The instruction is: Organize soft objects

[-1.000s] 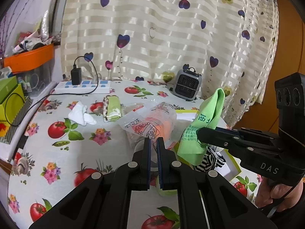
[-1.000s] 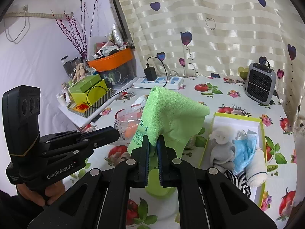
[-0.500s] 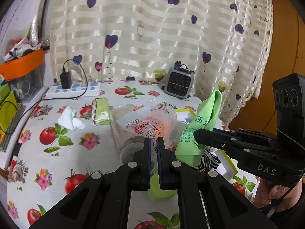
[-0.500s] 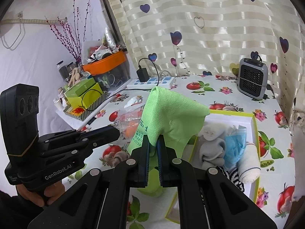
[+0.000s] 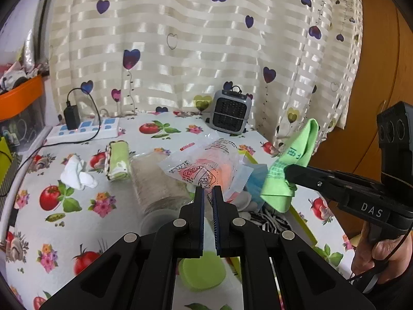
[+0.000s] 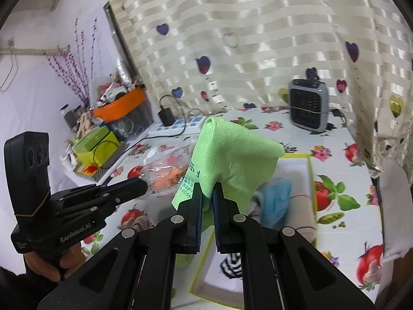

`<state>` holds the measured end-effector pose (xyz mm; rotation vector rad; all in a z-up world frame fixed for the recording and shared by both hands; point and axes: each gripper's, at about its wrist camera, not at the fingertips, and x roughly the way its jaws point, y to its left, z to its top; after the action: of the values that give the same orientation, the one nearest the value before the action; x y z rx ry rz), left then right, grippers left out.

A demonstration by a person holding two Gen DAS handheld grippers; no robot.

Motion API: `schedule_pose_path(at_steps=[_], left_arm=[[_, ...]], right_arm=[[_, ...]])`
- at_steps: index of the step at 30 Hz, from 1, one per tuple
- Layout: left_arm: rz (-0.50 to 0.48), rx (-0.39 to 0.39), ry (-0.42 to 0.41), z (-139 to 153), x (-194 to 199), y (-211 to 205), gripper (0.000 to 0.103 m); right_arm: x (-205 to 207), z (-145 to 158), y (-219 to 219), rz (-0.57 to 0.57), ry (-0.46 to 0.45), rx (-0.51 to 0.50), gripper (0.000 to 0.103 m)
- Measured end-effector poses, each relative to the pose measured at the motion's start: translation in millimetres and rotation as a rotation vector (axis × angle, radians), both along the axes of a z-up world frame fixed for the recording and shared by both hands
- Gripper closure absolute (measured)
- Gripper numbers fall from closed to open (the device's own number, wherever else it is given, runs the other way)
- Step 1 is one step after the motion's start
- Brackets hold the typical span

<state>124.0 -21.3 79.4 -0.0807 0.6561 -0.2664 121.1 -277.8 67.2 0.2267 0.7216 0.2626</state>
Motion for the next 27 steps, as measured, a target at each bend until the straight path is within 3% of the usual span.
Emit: schedule_pose_path(at_steps=[9,17,27], left_arm=[[-0.067,-0.016,0.023,-8,-2,-21,0.097],[-0.181,-0.009,0.078,-29,-21,-52,0.097],[-0.264,0.004,0.189,-63,-22,-70,0.097]], right_arm=[[-10,-6,-30,-0.069,0.021,-0.005,0.095],[-36,-35,-35,-0.077,0.116,-0.035,0.095],[-46,-70,-31,-0.066,0.269,-0.156,0.095]])
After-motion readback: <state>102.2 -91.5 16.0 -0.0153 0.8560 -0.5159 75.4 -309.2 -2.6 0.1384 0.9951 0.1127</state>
